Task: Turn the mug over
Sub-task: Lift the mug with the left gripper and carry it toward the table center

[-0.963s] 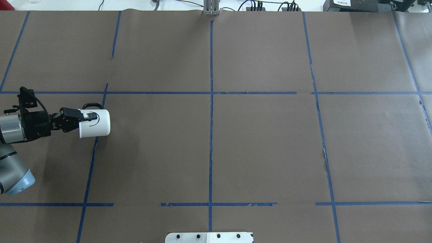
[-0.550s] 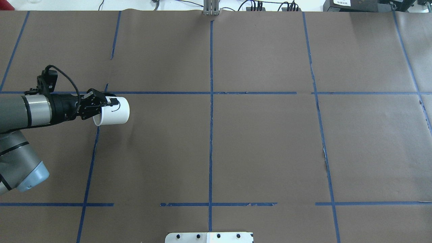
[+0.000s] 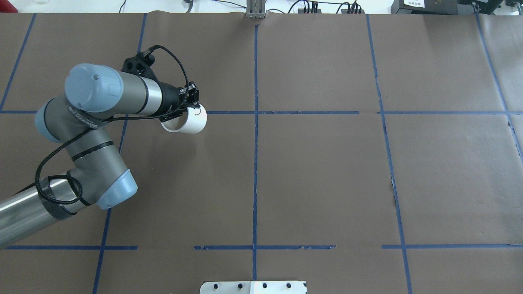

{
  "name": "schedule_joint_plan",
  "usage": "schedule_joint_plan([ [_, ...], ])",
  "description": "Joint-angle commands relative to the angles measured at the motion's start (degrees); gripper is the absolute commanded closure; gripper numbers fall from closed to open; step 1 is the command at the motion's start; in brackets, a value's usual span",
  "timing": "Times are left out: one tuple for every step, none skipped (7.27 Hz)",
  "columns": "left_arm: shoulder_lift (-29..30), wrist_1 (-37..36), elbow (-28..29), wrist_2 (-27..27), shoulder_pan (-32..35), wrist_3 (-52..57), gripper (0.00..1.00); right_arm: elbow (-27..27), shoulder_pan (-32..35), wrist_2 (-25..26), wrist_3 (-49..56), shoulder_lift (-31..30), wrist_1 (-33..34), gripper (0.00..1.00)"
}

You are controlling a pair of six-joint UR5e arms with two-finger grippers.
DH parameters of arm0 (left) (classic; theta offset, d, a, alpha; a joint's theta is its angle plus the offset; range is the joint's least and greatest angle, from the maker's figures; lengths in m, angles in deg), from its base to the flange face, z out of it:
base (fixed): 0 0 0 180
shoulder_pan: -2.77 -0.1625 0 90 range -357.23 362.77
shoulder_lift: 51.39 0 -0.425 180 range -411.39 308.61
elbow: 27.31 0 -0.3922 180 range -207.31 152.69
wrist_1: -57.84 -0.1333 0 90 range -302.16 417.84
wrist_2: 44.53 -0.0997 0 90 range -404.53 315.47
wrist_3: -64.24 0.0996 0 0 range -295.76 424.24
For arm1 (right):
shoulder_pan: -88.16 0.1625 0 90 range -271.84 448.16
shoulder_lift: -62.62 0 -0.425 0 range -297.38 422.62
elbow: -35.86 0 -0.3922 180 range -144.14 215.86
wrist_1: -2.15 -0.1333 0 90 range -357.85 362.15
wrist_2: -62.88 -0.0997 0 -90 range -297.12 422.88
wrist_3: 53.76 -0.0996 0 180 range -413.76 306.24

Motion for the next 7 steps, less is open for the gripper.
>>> schedule_joint_plan([
  [12.51, -16.08, 5.72, 0.23, -2.15, 5.57, 1.00, 0.00, 0.00, 0.00, 0.06, 0.00, 0.00, 0.00],
  [18.33, -19.82, 9.86, 0.23, -2.68, 6.99, 1.00, 0.00, 0.00, 0.00, 0.06, 0.00, 0.00, 0.00],
  [25.00, -23.86, 16.34, 0.05, -3.73, 10.75, 1.00, 0.00, 0.00, 0.00, -0.03, 0.00, 0.00, 0.00],
  [31.33, -26.86, 24.14, -0.12, -4.61, 12.44, 1.00, 0.00, 0.00, 0.00, 0.06, 0.00, 0.00, 0.00],
  [33.66, -28.11, 27.18, -0.12, -4.88, 12.45, 1.00, 0.00, 0.00, 0.00, 0.06, 0.00, 0.00, 0.00],
  [34.29, -28.21, 29.82, -0.04, -6.53, 12.11, 1.00, 0.00, 0.00, 0.00, 0.06, 0.00, 0.00, 0.00],
  [35.25, -30.47, 31.50, 0.05, -6.98, 11.58, 1.00, 0.00, 0.00, 0.00, -0.03, 0.00, 0.00, 0.00],
])
